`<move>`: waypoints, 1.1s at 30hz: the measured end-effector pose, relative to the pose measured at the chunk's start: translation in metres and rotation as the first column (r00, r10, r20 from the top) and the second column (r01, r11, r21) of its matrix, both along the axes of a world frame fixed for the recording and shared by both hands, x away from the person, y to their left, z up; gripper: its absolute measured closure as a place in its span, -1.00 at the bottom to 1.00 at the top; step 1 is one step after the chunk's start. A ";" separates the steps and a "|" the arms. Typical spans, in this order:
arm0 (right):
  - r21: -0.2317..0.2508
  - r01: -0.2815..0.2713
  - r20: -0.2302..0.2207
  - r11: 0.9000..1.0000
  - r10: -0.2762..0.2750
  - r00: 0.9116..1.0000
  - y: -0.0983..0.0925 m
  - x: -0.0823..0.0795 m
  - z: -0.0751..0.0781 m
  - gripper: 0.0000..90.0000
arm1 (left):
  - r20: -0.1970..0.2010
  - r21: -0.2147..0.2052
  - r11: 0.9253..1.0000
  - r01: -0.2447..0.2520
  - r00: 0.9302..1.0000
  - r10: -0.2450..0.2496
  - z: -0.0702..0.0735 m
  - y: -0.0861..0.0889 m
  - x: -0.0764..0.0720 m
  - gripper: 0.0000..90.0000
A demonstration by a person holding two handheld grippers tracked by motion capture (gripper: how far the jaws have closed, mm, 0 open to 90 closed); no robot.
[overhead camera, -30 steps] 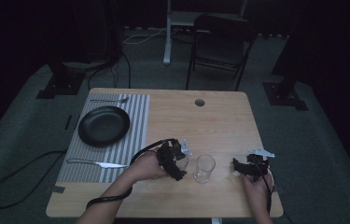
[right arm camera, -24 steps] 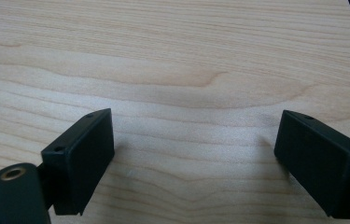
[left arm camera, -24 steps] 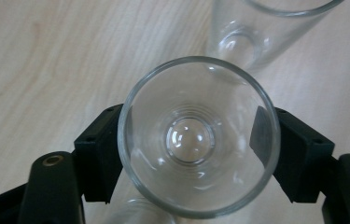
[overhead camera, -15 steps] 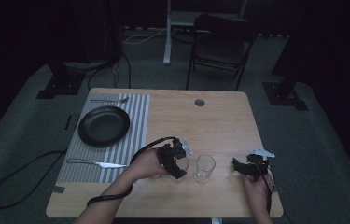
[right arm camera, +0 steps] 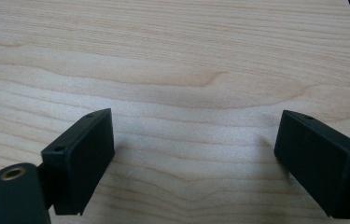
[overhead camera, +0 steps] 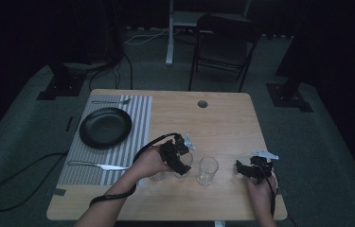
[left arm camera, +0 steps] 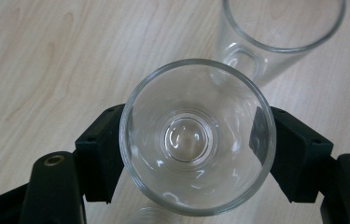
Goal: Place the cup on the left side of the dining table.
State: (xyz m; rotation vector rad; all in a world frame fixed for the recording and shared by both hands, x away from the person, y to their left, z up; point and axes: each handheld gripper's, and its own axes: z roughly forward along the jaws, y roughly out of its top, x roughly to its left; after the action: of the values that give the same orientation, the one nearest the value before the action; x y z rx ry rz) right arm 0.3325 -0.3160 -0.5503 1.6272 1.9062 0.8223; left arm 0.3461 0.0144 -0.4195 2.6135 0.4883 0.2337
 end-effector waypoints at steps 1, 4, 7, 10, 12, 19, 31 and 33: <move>-0.002 -0.001 0.002 1.000 0.001 1.000 0.000 0.000 0.000 -0.74 | -0.001 0.001 1.000 -0.004 1.000 0.004 0.001 0.000 0.002 -0.36; -0.001 -0.001 0.000 1.000 0.001 1.000 0.000 0.000 0.000 -0.74 | 0.011 -0.011 1.000 -0.023 1.000 0.023 0.004 0.002 0.007 -0.36; -0.001 -0.001 0.000 1.000 0.001 1.000 0.000 0.000 0.000 -0.74 | 0.031 -0.022 0.998 -0.055 0.998 0.055 0.009 0.003 0.012 -0.36; 0.000 0.000 0.001 1.000 0.000 1.000 0.000 0.000 0.000 -0.74 | 0.046 -0.046 0.993 -0.108 0.993 0.110 0.015 0.006 0.020 -0.36; 0.000 0.000 0.001 1.000 0.000 1.000 0.000 0.000 0.000 -0.74 | 0.044 -0.062 0.990 -0.130 0.990 0.133 0.018 0.009 0.024 -0.36; 0.000 0.000 0.001 1.000 0.000 1.000 0.000 0.000 0.000 -0.74 | 0.071 -0.057 0.982 -0.181 0.980 0.185 0.025 0.017 0.036 -0.36; 0.000 -0.001 0.002 1.000 0.001 1.000 0.000 0.000 0.000 -0.74 | 0.073 -0.110 0.952 -0.286 0.953 0.295 0.036 0.046 0.048 -0.36; 0.000 -0.001 0.002 1.000 0.001 1.000 0.000 0.000 0.000 -0.74 | 0.074 -0.112 0.950 -0.292 0.951 0.301 0.037 0.049 0.049 -0.36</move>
State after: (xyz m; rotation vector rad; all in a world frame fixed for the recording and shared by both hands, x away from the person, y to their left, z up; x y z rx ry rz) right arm 0.3325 -0.3161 -0.5504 1.6250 1.9061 0.8235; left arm 0.3950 0.0631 -0.3825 2.4124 0.8400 0.4120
